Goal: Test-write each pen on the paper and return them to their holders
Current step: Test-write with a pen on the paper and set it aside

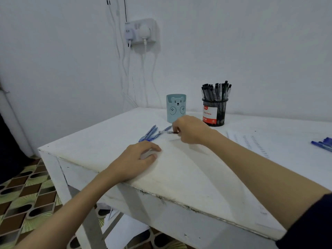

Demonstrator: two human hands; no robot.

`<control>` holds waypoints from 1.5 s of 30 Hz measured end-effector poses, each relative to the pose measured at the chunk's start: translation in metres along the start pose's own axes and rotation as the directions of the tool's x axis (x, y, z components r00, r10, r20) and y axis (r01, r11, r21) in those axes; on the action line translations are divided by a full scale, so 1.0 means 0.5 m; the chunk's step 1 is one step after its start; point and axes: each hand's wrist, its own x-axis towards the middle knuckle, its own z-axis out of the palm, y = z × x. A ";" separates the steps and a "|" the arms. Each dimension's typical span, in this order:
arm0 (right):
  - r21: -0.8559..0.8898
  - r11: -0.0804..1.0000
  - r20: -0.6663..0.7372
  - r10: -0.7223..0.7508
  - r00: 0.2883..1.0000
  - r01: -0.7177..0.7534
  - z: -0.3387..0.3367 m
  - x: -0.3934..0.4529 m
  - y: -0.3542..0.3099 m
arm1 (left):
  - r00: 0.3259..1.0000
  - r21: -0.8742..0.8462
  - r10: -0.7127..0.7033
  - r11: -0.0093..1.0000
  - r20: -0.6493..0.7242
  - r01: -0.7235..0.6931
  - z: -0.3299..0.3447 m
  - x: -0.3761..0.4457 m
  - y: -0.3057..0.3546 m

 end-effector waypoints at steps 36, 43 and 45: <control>0.950 0.228 -0.021 0.731 0.683 -0.215 -0.181 -0.454 0.292 | 0.957 -0.385 0.207 0.915 0.202 -0.116 0.157 0.080 0.338; 0.809 0.536 -0.228 0.664 0.712 -0.240 -0.145 -0.435 0.242 | 0.893 -0.143 0.267 0.963 0.362 -0.230 0.197 0.091 0.319; 0.871 0.444 -0.192 0.702 0.686 -0.211 -0.138 -0.433 0.243 | 0.873 -0.098 0.253 0.967 0.418 -0.234 0.204 0.091 0.317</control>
